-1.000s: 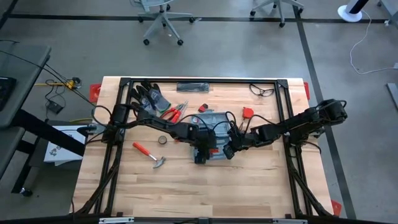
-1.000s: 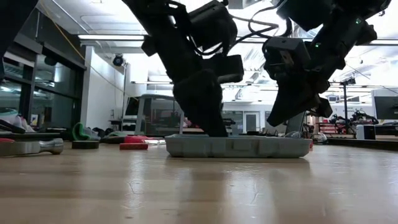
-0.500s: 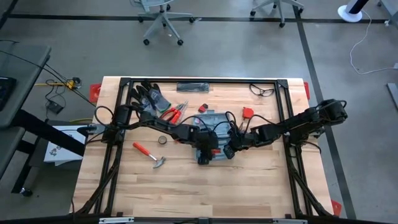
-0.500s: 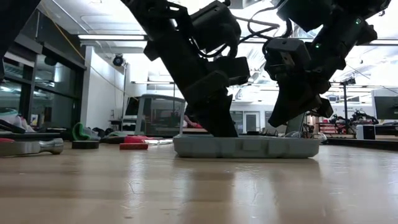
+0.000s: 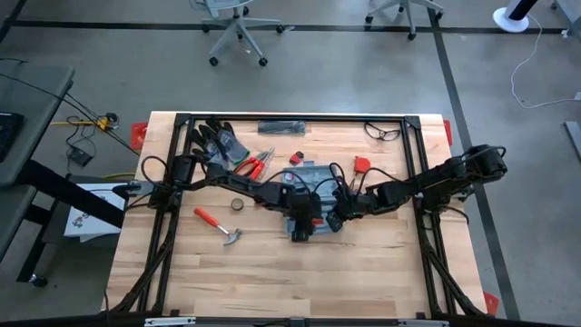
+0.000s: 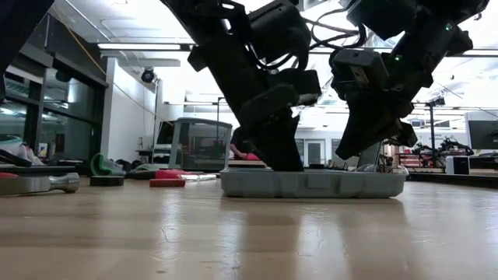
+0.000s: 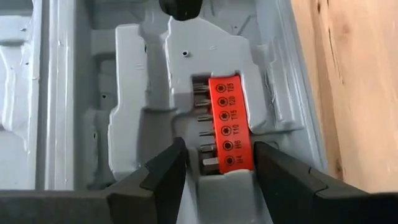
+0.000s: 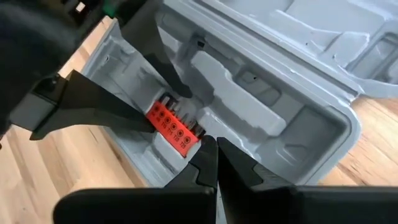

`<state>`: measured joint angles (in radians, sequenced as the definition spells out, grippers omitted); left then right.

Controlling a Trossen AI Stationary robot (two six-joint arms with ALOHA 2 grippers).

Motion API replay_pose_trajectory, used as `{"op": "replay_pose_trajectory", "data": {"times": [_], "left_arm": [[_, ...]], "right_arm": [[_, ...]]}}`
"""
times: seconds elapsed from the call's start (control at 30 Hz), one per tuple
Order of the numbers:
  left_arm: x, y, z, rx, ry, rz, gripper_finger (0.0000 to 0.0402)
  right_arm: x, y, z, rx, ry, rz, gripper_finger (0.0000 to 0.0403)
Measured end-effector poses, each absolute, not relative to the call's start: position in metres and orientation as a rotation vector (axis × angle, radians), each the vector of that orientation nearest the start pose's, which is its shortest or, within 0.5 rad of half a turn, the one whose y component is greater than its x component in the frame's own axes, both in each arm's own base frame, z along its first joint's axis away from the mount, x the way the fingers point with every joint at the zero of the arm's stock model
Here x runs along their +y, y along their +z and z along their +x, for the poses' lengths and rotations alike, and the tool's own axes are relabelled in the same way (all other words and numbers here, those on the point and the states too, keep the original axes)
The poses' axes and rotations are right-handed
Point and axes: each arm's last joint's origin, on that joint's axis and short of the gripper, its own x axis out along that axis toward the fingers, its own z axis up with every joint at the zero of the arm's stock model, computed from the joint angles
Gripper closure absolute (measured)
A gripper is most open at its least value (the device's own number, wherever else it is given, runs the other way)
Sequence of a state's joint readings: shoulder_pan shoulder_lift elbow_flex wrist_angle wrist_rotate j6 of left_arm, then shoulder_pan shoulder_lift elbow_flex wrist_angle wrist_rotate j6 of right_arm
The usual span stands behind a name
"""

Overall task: Prefit tool cases
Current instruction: Remove the screwdriver bit set from the gray prefit tool case

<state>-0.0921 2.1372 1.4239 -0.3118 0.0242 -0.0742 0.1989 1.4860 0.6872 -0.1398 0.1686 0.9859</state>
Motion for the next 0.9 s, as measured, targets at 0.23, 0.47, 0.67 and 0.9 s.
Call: {"op": "replay_pose_trajectory", "data": {"times": [0.23, 0.47, 0.67, 0.9], "left_arm": [[-0.046, 0.126, 0.437, 1.004, -0.05, -0.017, 0.0228], [-0.046, 0.125, 0.437, 1.003, -0.011, -0.041, 0.0311], [-0.045, 0.125, 0.437, 1.016, -0.048, -0.079, 0.0395], [-0.043, 0.138, 0.434, 1.003, -0.045, -0.09, 0.04]], "right_arm": [[0.048, 0.155, 0.264, 0.844, -0.425, 0.742, 0.0402], [0.048, 0.155, 0.264, 0.847, -0.428, 0.746, 0.0402], [0.049, 0.153, 0.263, 0.875, -0.422, 0.773, 0.0403], [0.048, 0.148, 0.259, 0.887, -0.439, 0.791, 0.0403]]}}
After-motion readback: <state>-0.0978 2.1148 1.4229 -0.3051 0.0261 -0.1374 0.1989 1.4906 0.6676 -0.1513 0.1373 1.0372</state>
